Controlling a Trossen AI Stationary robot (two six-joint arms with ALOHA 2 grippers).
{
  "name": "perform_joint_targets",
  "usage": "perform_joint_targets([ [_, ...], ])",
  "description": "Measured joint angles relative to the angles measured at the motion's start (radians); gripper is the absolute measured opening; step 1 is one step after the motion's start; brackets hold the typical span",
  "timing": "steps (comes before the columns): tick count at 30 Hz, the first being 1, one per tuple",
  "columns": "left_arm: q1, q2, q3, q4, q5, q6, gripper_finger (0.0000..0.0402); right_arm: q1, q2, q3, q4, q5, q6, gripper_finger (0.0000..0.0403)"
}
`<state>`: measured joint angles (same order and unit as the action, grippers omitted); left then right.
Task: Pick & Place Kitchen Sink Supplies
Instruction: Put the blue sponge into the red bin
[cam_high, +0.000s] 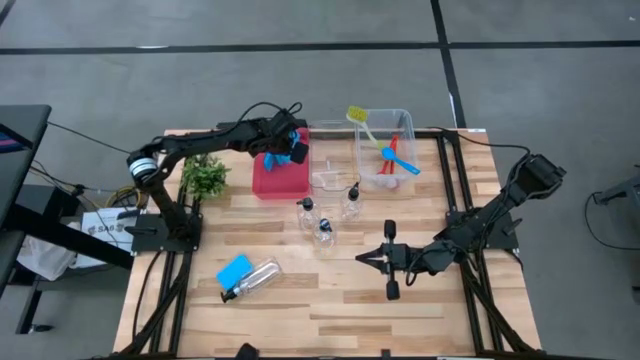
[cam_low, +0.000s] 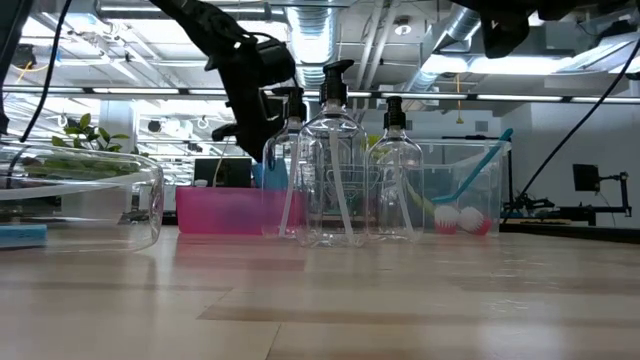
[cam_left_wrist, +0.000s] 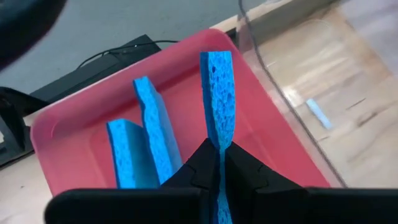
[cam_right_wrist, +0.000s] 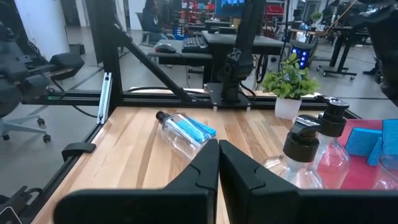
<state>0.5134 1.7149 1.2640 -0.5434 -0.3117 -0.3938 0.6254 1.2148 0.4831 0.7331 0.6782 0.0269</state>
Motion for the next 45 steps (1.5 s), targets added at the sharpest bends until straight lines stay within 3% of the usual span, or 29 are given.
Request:
perform_joint_targets([
  [45, -0.003, 0.133, -0.001, 0.055, -0.009, 0.021, 0.0019, -0.006, 0.000, 0.000, -0.023, 0.000, 0.000, 0.0005],
])
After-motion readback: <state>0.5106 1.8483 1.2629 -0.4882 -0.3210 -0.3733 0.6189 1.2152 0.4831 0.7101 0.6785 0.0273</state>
